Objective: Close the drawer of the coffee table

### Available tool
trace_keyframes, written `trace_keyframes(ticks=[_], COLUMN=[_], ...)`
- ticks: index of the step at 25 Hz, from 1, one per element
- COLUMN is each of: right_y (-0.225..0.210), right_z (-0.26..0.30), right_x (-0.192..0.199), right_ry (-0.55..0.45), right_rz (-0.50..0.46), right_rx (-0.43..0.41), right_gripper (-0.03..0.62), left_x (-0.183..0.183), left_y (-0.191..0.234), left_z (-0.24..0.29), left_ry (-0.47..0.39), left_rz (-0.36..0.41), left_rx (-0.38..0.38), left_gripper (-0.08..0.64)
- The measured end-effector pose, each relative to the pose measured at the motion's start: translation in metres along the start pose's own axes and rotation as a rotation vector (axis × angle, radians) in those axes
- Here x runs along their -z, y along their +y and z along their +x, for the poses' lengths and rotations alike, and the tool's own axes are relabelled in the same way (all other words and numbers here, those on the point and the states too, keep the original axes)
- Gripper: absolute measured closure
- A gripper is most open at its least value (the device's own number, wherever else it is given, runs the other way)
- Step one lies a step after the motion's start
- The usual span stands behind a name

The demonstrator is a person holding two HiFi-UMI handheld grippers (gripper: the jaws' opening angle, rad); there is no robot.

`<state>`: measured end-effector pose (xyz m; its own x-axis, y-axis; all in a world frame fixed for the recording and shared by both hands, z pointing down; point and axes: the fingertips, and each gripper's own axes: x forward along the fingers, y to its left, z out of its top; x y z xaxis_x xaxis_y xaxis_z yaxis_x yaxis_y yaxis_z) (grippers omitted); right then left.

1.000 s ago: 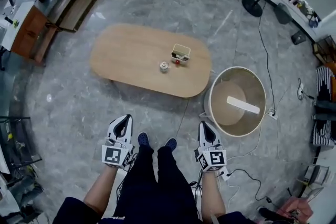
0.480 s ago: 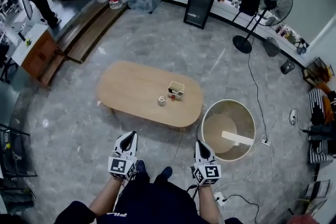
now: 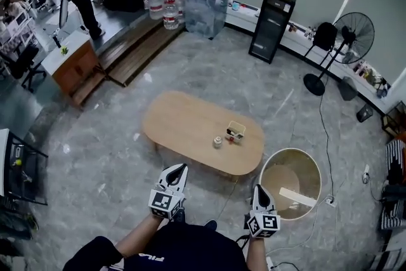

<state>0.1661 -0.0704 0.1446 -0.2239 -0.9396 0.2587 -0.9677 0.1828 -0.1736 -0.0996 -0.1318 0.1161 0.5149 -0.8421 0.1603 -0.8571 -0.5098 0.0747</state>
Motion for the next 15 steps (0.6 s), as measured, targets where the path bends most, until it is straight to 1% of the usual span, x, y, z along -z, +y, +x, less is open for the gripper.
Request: trace_keyframes(ticks=[4, 7, 11, 15], right_y=[0.0091, 0.0070, 0.0107, 0.0088], right_z=[-0.0007, 0.0022, -0.0007, 0.0000], right_x=[-0.0009, -0.0040, -0.0037, -0.0023], right_ry=[-0.010, -0.009, -0.015, -0.019], right_rz=[0.007, 0.003, 0.003, -0.009], right_rx=[-0.002, -0.003, 0.006, 0.011], right_gripper=[0.565, 0.565, 0.565, 0.565], left_x=[-0.0033, -0.0058, -0.0036, 0.0008], left_y=[0.0037, 0.0026, 0.0027, 0.0043], left_z=[-0.0054, -0.0034, -0.0009, -0.0019], left_ry=[-0.007, -0.024, -0.016, -0.014], left_rz=[0.015, 0.011, 0.009, 0.001], left_rx=[0.005, 0.006, 0.029, 0.021], left_gripper=[0.534, 0.534, 0.534, 0.534])
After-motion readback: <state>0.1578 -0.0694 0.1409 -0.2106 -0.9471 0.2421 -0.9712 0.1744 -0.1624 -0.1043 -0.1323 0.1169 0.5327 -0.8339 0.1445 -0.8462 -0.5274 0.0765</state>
